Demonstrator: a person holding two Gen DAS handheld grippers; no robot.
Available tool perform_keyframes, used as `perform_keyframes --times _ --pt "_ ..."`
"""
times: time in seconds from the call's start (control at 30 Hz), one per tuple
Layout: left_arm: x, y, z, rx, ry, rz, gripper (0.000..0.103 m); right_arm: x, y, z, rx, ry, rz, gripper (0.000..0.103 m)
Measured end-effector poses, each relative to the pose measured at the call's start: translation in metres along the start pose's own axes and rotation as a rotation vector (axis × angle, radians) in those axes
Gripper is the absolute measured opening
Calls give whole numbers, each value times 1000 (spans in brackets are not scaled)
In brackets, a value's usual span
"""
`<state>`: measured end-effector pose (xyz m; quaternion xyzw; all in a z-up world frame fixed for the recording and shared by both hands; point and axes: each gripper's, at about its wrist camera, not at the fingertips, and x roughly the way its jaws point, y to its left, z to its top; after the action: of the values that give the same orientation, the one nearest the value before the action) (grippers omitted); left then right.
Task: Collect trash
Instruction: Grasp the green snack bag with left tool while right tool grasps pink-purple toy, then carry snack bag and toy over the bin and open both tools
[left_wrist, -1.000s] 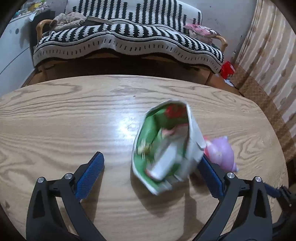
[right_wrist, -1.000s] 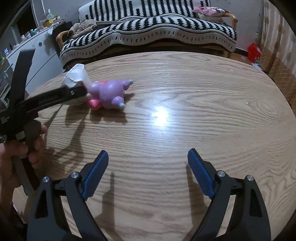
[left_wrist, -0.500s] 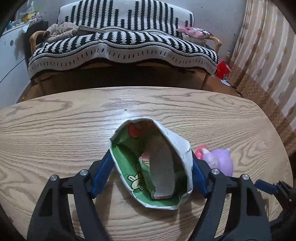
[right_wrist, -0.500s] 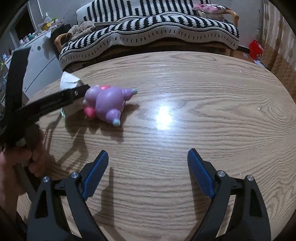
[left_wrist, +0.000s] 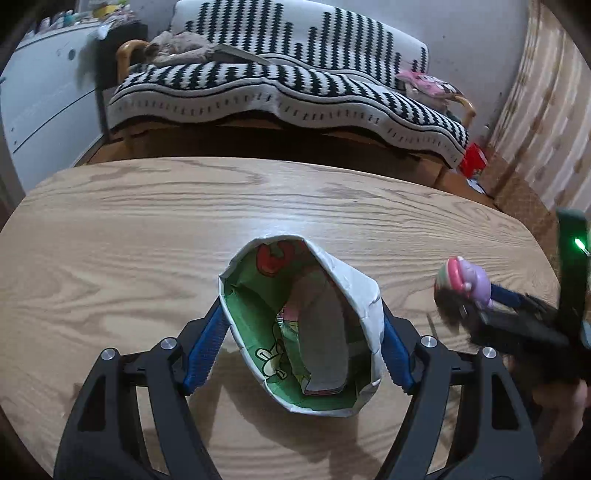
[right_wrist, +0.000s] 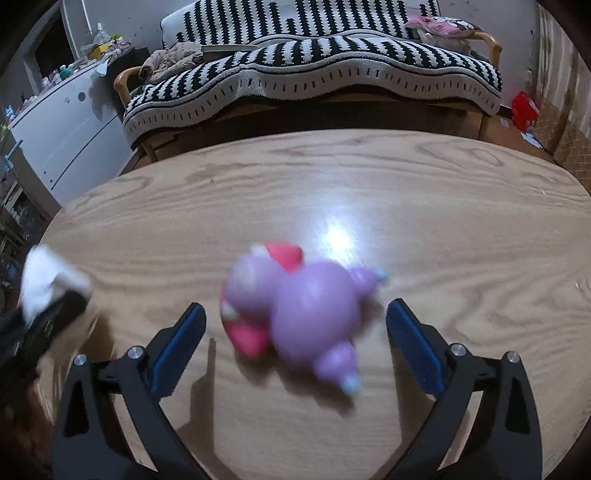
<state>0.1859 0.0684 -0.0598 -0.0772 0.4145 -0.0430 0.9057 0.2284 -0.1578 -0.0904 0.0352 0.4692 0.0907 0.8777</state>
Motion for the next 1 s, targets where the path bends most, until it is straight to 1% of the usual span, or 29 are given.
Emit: perform_keyframes --times 0.03,0.07,0.1,0.13,0.2,0.27,0.37,0.5,0.53,0.6,0.7,0.8,0.83,1.0 --pt "-2 0 -1 0 -2 4 74 4 3 4 -2 -8 -19 92" --pt "-4 0 -2 4 -3 10 74 6 5 5 -8 -12 -34 85" --pt "-5 -1 -4 11 -3 18 74 7 7 6 -24 -25 -78 70" --pt "-5 -2 -5 19 -2 25 74 6 9 6 -40 -29 -77 64" --pt "-5 -9 -6 44 3 32 74 0 6 4 -30 -16 -58 59" --pt "-6 -19 -8 65 1 27 74 -8 0 0 -18 -14 -46 58" --pt "-11 -40 -9 100 1 6 74 -34 -15 -12 -27 -28 -69 58" --pt "-22 -81 -18 170 -1 -37 74 -86 -56 -40 3 -51 -93 58" --pt "-24 -91 -20 186 0 -49 74 -105 -73 -51 18 -60 -111 58" --pt "-31 -121 -28 233 -1 -81 74 -129 -93 -67 34 -70 -141 58" --pt "-40 -171 -42 312 -2 -131 74 -170 -135 -96 84 -95 -194 59" --pt "-50 -228 -62 400 1 -190 74 -209 -180 -125 140 -117 -244 59" --pt "-53 -243 -68 418 -1 -206 74 -227 -200 -141 164 -127 -270 59" --pt "-72 -344 -109 523 13 -351 74 -288 -282 -204 292 -154 -336 60"
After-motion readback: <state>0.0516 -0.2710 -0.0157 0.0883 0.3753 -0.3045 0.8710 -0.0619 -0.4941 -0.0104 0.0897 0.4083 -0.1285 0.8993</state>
